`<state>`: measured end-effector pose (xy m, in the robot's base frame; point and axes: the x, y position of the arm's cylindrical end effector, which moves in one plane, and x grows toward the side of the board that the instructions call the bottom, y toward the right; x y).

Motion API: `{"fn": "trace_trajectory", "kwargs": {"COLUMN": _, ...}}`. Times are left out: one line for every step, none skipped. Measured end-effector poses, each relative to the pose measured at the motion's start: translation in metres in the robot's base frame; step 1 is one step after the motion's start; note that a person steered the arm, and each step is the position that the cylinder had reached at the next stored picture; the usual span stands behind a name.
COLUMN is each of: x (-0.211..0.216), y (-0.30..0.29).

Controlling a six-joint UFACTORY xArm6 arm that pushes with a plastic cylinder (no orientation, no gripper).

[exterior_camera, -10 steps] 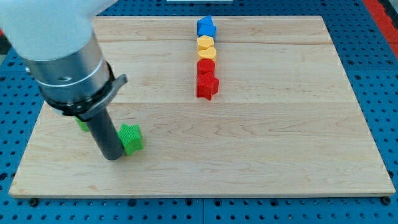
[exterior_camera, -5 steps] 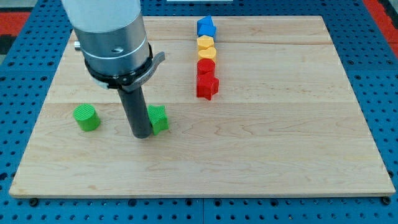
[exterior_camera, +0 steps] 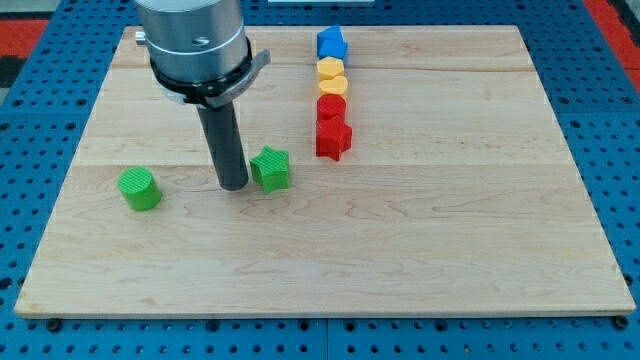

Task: Push the green star closer to the red star

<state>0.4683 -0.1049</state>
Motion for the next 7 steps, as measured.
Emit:
{"fn": "trace_trajectory", "kwargs": {"x": -0.009, "y": 0.001}}
{"fn": "trace_trajectory", "kwargs": {"x": -0.012, "y": 0.012}}
{"fn": "trace_trajectory", "kwargs": {"x": -0.012, "y": 0.03}}
{"fn": "trace_trajectory", "kwargs": {"x": -0.012, "y": 0.047}}
{"fn": "trace_trajectory", "kwargs": {"x": -0.011, "y": 0.049}}
{"fn": "trace_trajectory", "kwargs": {"x": 0.004, "y": 0.049}}
{"fn": "trace_trajectory", "kwargs": {"x": 0.011, "y": 0.054}}
